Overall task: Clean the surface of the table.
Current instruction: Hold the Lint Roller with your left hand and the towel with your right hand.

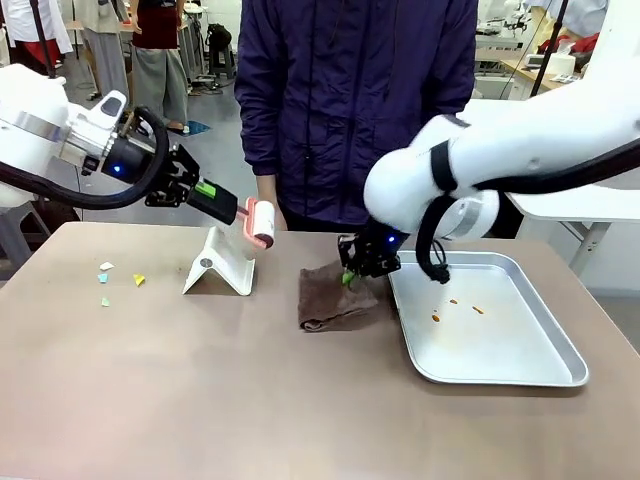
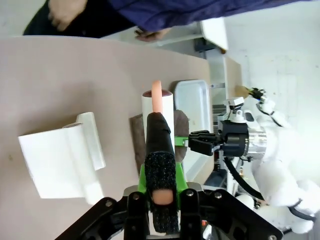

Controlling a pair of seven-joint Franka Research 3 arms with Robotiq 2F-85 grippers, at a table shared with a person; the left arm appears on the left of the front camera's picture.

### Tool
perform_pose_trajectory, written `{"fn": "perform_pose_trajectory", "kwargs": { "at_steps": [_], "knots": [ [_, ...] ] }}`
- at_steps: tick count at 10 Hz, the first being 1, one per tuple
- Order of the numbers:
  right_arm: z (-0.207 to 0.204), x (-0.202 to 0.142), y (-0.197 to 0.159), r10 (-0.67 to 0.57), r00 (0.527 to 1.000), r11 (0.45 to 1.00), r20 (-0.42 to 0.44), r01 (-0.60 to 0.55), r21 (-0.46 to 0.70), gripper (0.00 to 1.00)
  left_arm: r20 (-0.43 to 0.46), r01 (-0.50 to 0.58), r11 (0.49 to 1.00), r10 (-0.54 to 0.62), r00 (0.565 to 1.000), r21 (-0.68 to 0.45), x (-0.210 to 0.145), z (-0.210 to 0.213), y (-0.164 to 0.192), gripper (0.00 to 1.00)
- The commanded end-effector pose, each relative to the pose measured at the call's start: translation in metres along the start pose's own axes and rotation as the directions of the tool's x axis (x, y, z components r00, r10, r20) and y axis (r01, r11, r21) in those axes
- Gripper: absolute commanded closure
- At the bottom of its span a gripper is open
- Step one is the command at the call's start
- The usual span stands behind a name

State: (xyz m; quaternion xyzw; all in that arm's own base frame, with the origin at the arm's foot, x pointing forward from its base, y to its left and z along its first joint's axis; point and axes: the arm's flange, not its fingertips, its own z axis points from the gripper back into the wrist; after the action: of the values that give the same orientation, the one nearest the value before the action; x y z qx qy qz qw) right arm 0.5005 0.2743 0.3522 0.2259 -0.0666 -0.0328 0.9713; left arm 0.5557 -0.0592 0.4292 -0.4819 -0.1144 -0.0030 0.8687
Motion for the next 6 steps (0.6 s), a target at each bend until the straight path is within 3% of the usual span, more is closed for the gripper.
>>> {"fn": "perform_pose_trajectory", "kwargs": {
  "at_steps": [1,2,4,5,6],
  "knots": [
    [0.04,-0.032,-0.04,0.077,0.997,0.953,-0.025,-0.066,0.296,1.0,0.013,0.06,0.992,-0.059,0.998,-0.111,-0.03,0.022,-0.008,1.0],
    [0.053,-0.041,-0.054,0.093,0.995,0.91,-0.027,-0.074,0.407,1.0,0.007,0.064,0.987,-0.064,0.998,-0.15,-0.039,0.037,-0.013,1.0],
    [0.074,-0.062,-0.088,0.162,0.987,0.768,-0.02,-0.113,0.631,1.0,-0.088,0.072,0.971,-0.095,0.992,-0.228,-0.063,0.076,-0.014,1.0],
    [0.088,-0.072,-0.108,0.151,0.989,0.715,-0.003,-0.107,0.691,1.0,-0.075,0.049,0.972,-0.068,0.995,-0.229,-0.075,0.097,-0.007,1.0],
    [0.105,-0.08,-0.13,0.122,0.992,0.669,-0.01,-0.075,0.74,1.0,-0.007,-0.016,0.98,0.015,1.0,-0.197,-0.087,0.122,0.004,1.0]
  ]
}}
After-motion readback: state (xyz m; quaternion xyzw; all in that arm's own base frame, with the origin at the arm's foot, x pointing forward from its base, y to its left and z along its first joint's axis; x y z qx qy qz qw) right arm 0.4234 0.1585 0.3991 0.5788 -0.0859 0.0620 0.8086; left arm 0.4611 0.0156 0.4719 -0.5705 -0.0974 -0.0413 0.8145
